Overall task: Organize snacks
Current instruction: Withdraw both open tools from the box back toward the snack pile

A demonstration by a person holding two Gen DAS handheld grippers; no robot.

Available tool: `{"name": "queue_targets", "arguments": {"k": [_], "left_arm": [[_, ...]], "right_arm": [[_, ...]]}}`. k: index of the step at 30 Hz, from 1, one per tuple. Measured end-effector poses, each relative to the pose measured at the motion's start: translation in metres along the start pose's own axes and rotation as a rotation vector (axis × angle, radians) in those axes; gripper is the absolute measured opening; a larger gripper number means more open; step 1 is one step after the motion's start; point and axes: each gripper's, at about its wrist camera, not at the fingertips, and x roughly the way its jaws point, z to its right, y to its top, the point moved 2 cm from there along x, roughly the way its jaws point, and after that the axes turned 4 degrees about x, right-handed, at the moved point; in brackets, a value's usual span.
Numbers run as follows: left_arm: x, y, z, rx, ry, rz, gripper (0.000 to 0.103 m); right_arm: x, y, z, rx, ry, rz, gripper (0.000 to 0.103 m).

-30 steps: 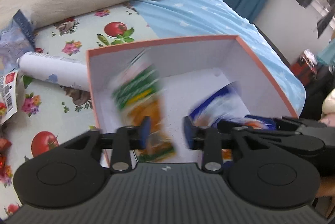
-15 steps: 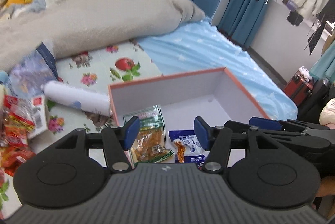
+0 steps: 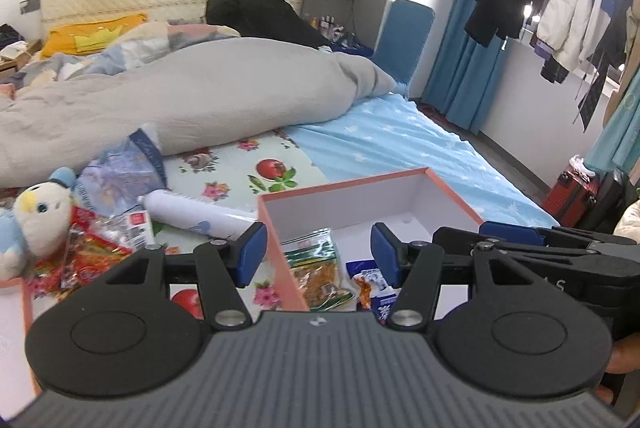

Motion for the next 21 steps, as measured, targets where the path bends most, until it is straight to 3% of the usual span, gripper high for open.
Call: {"name": "queue_targets", "arguments": {"k": [13, 21], "left_arm": [[-0.081, -0.037, -0.040, -0.075, 0.041, 0.049, 0.063], [-0.109, -0.065, -0.065, -0.106, 0.052, 0.046, 0.063]], "right_arm": [[-0.036, -0.024, -0.051, -0.055, 0.050, 0.032, 0.063], [-0.036, -0.054, -0.085, -0.080, 0.091, -0.002, 0.063]]}}
